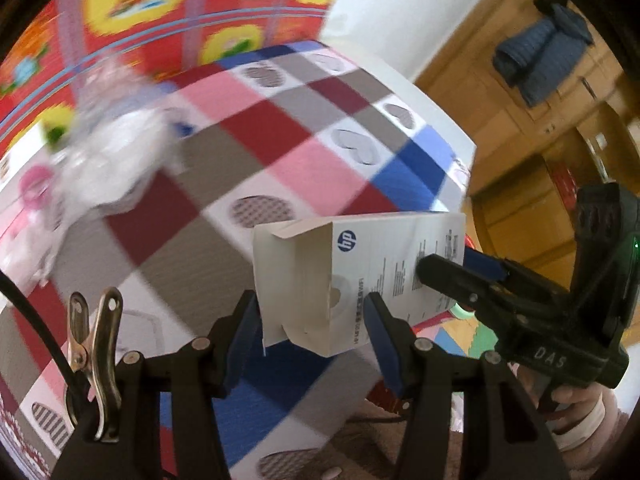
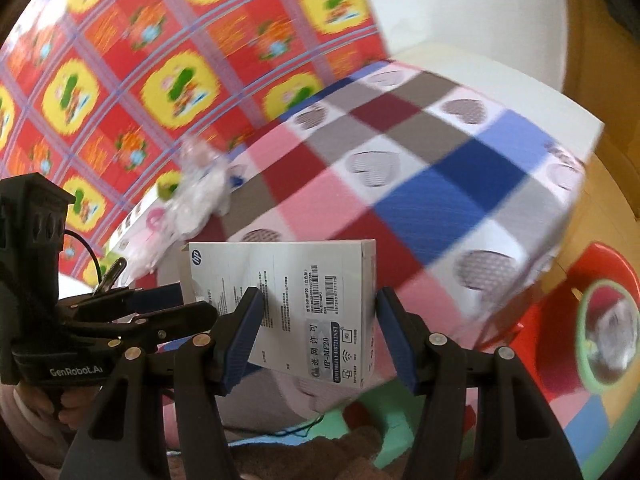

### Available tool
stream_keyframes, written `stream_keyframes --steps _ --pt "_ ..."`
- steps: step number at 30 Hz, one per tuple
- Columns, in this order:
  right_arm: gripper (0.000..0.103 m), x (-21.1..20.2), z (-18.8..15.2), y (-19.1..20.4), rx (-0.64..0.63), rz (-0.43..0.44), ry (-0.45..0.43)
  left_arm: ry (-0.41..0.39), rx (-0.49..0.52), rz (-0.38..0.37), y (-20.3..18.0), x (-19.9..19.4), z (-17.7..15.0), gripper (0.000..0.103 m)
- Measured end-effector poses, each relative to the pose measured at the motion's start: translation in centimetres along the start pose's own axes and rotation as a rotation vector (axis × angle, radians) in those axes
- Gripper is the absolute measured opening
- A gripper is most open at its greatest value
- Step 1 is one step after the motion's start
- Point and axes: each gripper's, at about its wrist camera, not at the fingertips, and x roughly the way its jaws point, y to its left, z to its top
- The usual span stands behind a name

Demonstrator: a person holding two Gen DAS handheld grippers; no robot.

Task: Collect trash
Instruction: 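Carry the white HP box in the right tool over the red bin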

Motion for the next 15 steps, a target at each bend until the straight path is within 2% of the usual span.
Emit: stream_keyframes --steps 15 --pt "0.06 -7.7 -1.0 -11.6 0.178 -0.116 -0.088 0.06 0.222 -0.072 -13.8 5.2 2.3 0.056"
